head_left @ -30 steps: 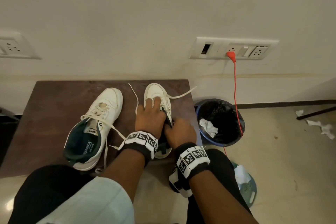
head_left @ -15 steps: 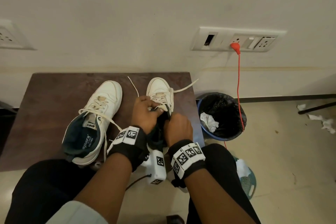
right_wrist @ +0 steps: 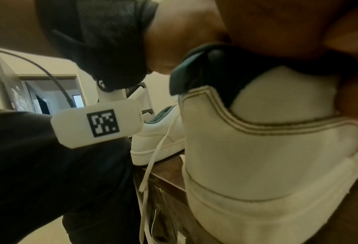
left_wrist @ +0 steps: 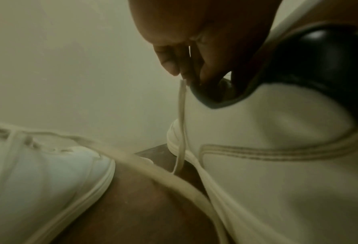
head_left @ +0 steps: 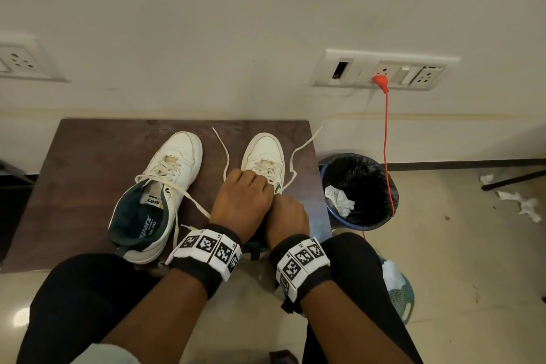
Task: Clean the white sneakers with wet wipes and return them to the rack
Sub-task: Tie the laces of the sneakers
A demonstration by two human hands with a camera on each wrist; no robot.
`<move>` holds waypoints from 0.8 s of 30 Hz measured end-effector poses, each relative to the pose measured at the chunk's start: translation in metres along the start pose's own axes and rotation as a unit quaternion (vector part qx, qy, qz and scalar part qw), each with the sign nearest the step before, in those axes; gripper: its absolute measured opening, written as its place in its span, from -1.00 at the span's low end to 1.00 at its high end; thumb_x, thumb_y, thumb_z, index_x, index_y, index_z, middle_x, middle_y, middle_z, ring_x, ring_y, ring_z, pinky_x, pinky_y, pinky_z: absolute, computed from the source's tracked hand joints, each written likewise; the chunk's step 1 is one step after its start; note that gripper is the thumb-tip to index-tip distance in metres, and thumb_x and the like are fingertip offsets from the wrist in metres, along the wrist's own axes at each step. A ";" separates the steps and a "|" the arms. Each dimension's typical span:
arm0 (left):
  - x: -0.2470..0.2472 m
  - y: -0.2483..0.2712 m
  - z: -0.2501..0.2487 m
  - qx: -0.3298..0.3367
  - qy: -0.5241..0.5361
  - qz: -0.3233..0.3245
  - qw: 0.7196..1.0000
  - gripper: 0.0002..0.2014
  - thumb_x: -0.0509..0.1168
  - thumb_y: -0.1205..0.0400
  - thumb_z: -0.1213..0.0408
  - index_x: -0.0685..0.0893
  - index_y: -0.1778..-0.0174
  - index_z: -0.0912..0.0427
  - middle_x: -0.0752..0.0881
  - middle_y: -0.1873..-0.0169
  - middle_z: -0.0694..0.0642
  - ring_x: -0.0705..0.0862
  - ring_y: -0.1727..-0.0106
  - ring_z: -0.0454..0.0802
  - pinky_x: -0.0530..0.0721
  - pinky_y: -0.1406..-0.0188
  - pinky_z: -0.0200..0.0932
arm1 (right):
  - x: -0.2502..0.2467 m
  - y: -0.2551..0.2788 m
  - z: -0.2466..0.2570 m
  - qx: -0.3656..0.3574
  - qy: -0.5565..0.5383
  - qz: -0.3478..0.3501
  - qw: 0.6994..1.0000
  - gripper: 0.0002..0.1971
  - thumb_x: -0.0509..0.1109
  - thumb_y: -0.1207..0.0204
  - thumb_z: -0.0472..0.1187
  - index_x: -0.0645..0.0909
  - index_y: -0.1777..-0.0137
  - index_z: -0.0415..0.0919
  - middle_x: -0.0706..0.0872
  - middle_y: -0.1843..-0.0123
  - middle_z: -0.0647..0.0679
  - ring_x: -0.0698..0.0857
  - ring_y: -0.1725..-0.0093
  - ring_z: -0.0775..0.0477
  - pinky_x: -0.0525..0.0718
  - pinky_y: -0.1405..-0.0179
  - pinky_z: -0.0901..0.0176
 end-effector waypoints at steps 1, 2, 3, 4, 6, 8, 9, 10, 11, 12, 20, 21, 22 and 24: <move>0.001 0.003 -0.001 0.015 -0.007 0.005 1.000 -0.93 0.29 -0.35 0.39 0.67 0.38 0.16 0.70 0.41 0.11 0.65 0.33 0.15 0.58 0.31 -0.02 | 0.001 0.000 0.000 -0.007 0.002 0.002 1.000 -0.81 0.19 -0.65 -0.22 0.63 -0.03 -0.22 0.72 -0.06 -0.15 0.71 -0.02 -0.13 0.60 0.08 0.16; 0.002 0.008 -0.002 0.021 -0.002 0.011 1.000 -0.94 0.36 -0.31 0.40 0.68 0.38 0.15 0.71 0.40 0.11 0.66 0.32 0.15 0.57 0.33 -0.04 | 0.001 0.000 0.000 -0.010 0.002 0.003 1.000 -0.82 0.21 -0.64 -0.21 0.63 -0.02 -0.21 0.73 -0.04 -0.14 0.71 0.00 -0.12 0.60 0.10 0.17; 0.004 0.013 -0.002 0.014 0.015 0.013 1.000 -0.91 0.42 -0.27 0.40 0.69 0.37 0.14 0.71 0.38 0.10 0.67 0.30 0.14 0.57 0.35 -0.06 | 0.002 0.001 -0.002 -0.004 -0.003 0.006 1.000 -0.83 0.23 -0.63 -0.19 0.63 0.01 -0.21 0.73 0.00 -0.13 0.70 0.05 -0.11 0.59 0.14 0.17; 0.005 0.019 -0.001 -0.015 0.048 0.007 0.999 -0.86 0.45 -0.25 0.41 0.70 0.34 0.13 0.72 0.34 0.07 0.67 0.27 0.12 0.57 0.38 -0.08 | 0.002 0.001 -0.004 0.007 -0.016 0.007 1.000 -0.83 0.24 -0.61 -0.16 0.63 0.05 -0.20 0.72 0.05 -0.13 0.69 0.12 -0.10 0.57 0.20 0.19; 0.004 0.033 0.004 -0.139 0.147 -0.041 0.978 -0.80 0.44 -0.33 0.41 0.73 0.17 0.10 0.70 0.17 0.03 0.67 0.15 0.07 0.59 0.37 -0.10 | 0.006 0.004 -0.010 0.033 -0.057 0.004 0.998 -0.83 0.27 -0.55 -0.11 0.63 0.14 -0.18 0.69 0.20 -0.08 0.60 0.27 -0.05 0.48 0.36 0.22; 0.000 0.046 0.010 -0.301 0.257 -0.083 0.914 -0.83 0.33 -0.52 0.35 0.68 0.00 0.09 0.64 0.00 0.04 0.62 0.03 0.03 0.60 0.24 -0.09 | 0.007 0.010 -0.017 0.047 -0.121 0.005 0.991 -0.85 0.29 -0.47 -0.09 0.63 0.21 -0.13 0.62 0.34 0.00 0.55 0.36 -0.04 0.38 0.47 0.23; 0.000 0.051 0.014 -0.380 0.298 -0.094 0.871 -0.88 0.28 -0.58 0.28 0.67 0.01 0.11 0.62 -0.01 0.07 0.61 0.01 0.06 0.57 0.18 -0.09 | 0.007 0.012 -0.019 0.052 -0.165 0.009 0.985 -0.85 0.31 -0.44 -0.09 0.63 0.24 -0.13 0.62 0.37 0.01 0.57 0.36 -0.04 0.39 0.49 0.22; 0.001 0.054 0.019 -0.449 0.322 -0.088 0.829 -0.85 0.23 -0.62 0.18 0.66 0.07 0.15 0.63 0.02 0.12 0.63 0.01 0.12 0.54 0.14 -0.09 | 0.008 0.013 -0.021 0.056 -0.215 0.013 0.975 -0.85 0.32 -0.43 -0.10 0.63 0.27 -0.14 0.64 0.38 0.00 0.61 0.35 -0.04 0.46 0.47 0.20; 0.005 0.054 0.025 -0.504 0.337 -0.057 0.793 -0.71 0.18 -0.65 0.05 0.66 0.11 0.19 0.66 0.05 0.18 0.65 0.00 0.21 0.54 0.09 -0.08 | 0.008 0.013 -0.022 0.058 -0.263 0.012 0.963 -0.84 0.32 -0.43 -0.10 0.63 0.28 -0.16 0.67 0.37 -0.03 0.64 0.32 -0.04 0.53 0.42 0.16; 0.010 0.053 0.029 -0.543 0.349 0.003 0.764 -0.56 0.10 -0.65 -0.10 0.67 0.10 0.22 0.69 0.04 0.23 0.65 -0.04 0.28 0.56 0.02 -0.06 | 0.007 0.013 -0.021 0.058 -0.300 0.004 0.952 -0.82 0.32 -0.43 -0.11 0.64 0.29 -0.18 0.69 0.35 -0.07 0.65 0.29 -0.05 0.57 0.36 0.10; 0.021 0.034 0.051 -0.562 0.404 0.137 0.709 -0.18 0.20 -0.20 -0.51 0.74 0.18 0.27 0.80 0.22 0.26 0.77 0.17 0.26 0.76 0.02 0.08 | 0.000 -0.019 -0.004 0.048 -0.395 -0.070 0.915 -0.73 0.40 -0.51 -0.02 0.71 0.33 -0.17 0.75 0.36 -0.06 0.70 0.28 -0.03 0.65 0.22 0.10; 0.020 0.034 0.052 -0.561 0.431 0.129 0.695 -0.31 0.31 -0.22 -0.42 0.73 0.27 0.25 0.80 0.32 0.24 0.78 0.26 0.23 0.79 0.10 0.11 | 0.000 -0.024 -0.003 0.045 -0.389 -0.071 0.917 -0.75 0.42 -0.50 -0.06 0.69 0.35 -0.17 0.75 0.36 -0.08 0.72 0.27 -0.07 0.67 0.19 0.06; 0.018 0.034 0.053 -0.563 0.461 0.111 0.676 -0.51 0.42 -0.32 -0.24 0.71 0.34 0.21 0.79 0.39 0.22 0.78 0.33 0.20 0.80 0.13 0.14 | 0.001 -0.028 -0.003 0.046 -0.382 -0.073 0.920 -0.76 0.43 -0.50 -0.09 0.67 0.36 -0.16 0.74 0.36 -0.10 0.71 0.27 -0.10 0.68 0.16 0.03; 0.016 0.034 0.055 -0.586 0.501 0.059 0.634 -0.84 0.49 -0.44 0.20 0.63 0.32 0.11 0.78 0.30 0.23 0.77 0.31 0.20 0.79 0.09 0.17 | 0.002 -0.033 -0.006 0.053 -0.376 -0.081 0.922 -0.74 0.39 -0.54 -0.13 0.61 0.39 -0.14 0.70 0.38 -0.09 0.67 0.30 -0.08 0.65 0.16 0.03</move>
Point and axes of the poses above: each hand's wrist, its own y-axis away from the middle knuckle, its own x-axis out of the palm, z = x × y, the point moved 3 cm from there along -y, towards the middle knuckle
